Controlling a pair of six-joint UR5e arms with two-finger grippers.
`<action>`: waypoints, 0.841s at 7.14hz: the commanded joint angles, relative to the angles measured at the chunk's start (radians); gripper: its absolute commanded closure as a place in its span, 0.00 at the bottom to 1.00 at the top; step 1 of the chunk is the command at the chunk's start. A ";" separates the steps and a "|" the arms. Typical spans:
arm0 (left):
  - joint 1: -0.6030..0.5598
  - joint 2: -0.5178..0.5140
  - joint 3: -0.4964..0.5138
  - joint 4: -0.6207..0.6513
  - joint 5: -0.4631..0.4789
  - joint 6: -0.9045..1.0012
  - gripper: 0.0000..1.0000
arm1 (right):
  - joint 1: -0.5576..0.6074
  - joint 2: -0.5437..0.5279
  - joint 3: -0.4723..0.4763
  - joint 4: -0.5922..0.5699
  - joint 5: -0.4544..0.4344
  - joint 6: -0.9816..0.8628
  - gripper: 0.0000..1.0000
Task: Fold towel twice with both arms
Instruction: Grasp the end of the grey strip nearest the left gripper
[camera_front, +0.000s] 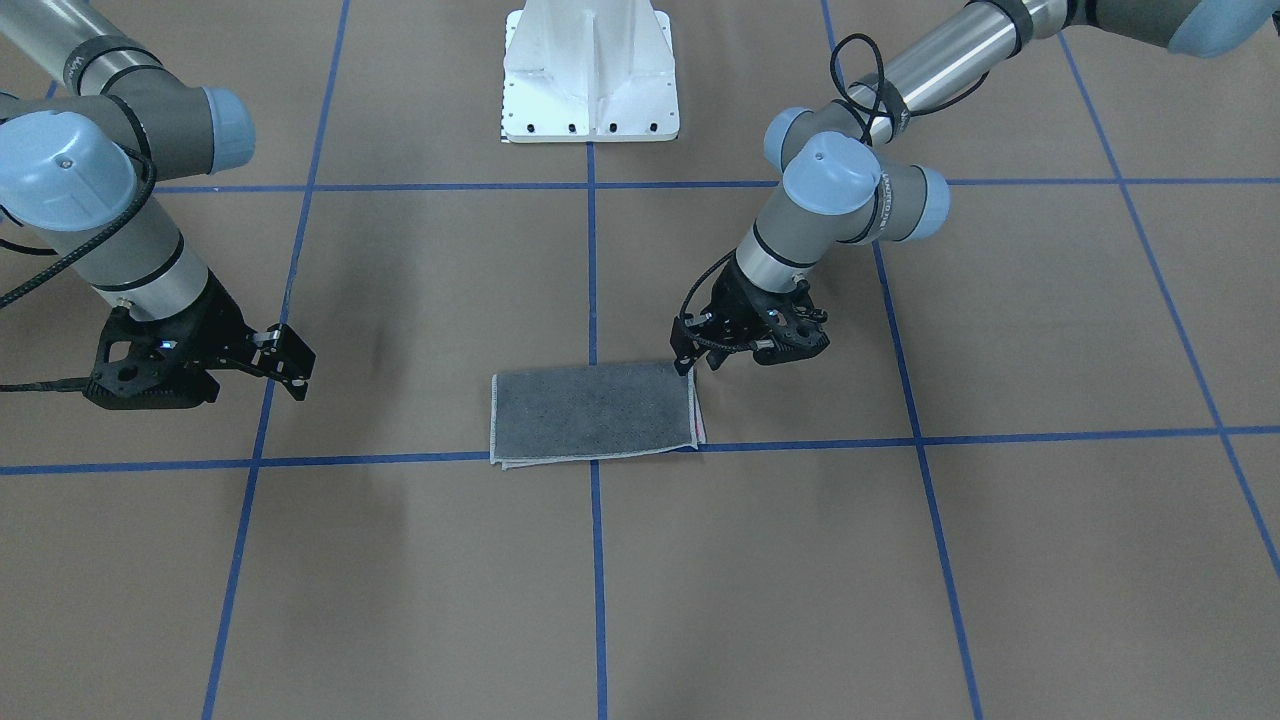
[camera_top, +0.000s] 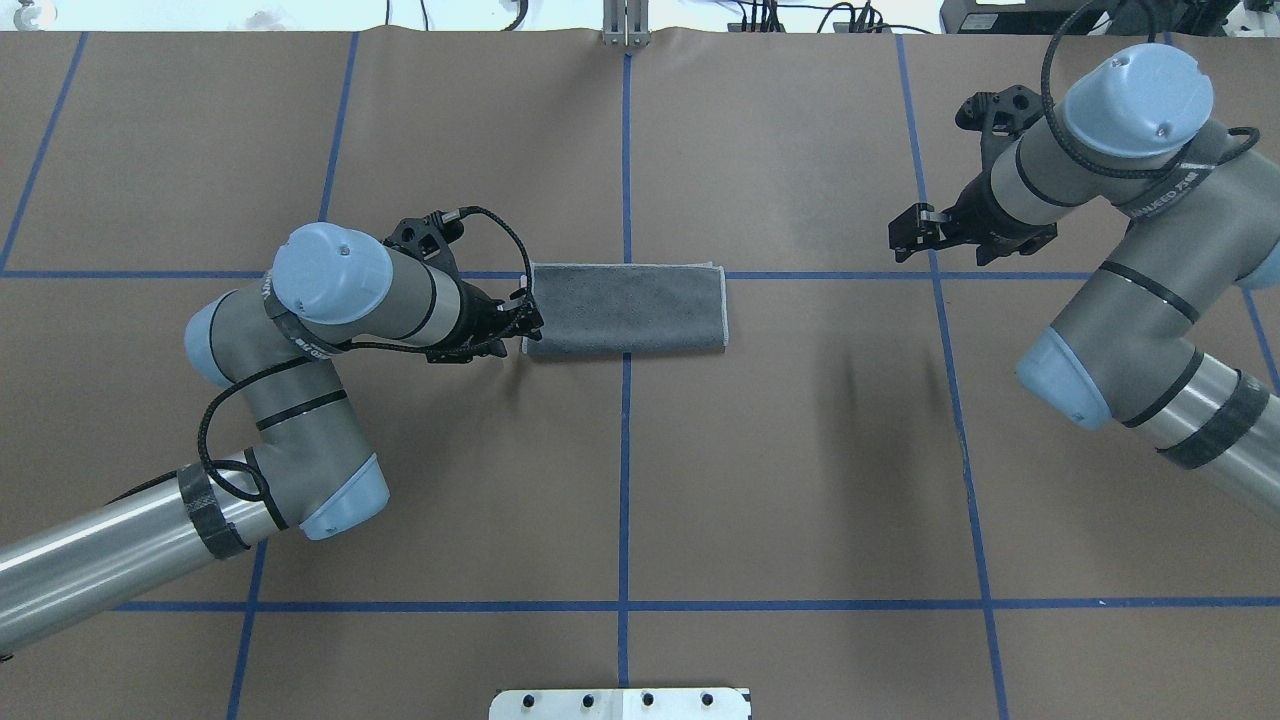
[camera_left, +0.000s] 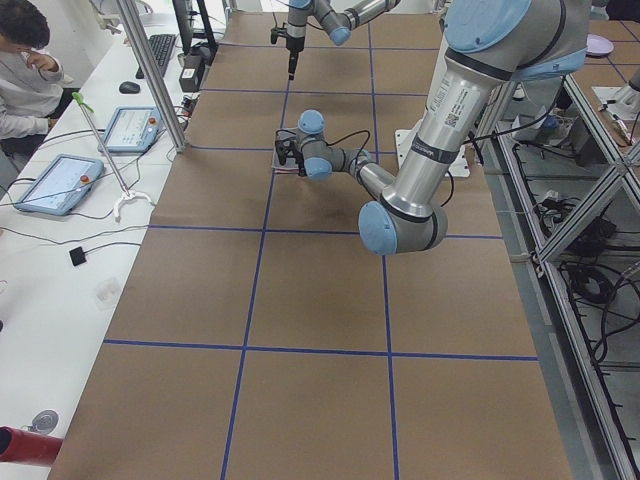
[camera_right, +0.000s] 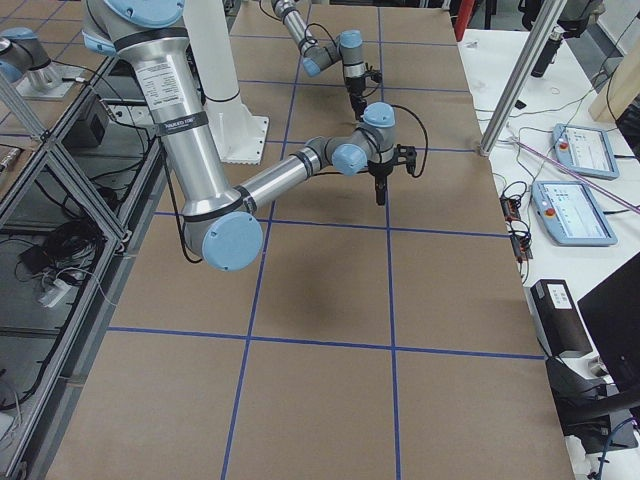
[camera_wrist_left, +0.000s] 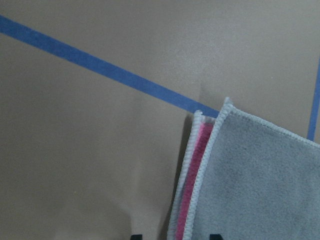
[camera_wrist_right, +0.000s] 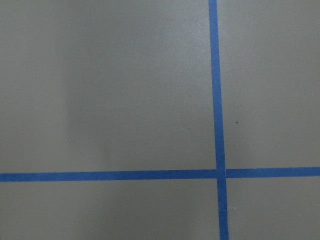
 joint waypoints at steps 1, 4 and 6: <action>0.006 -0.002 0.002 -0.001 0.001 -0.052 0.45 | 0.000 0.000 0.000 0.002 0.000 0.000 0.00; 0.009 -0.031 0.023 -0.003 0.022 -0.084 0.45 | -0.002 0.000 -0.002 0.002 0.000 0.002 0.00; 0.009 -0.034 0.035 -0.007 0.023 -0.084 0.46 | -0.002 0.000 -0.005 0.002 -0.002 0.000 0.00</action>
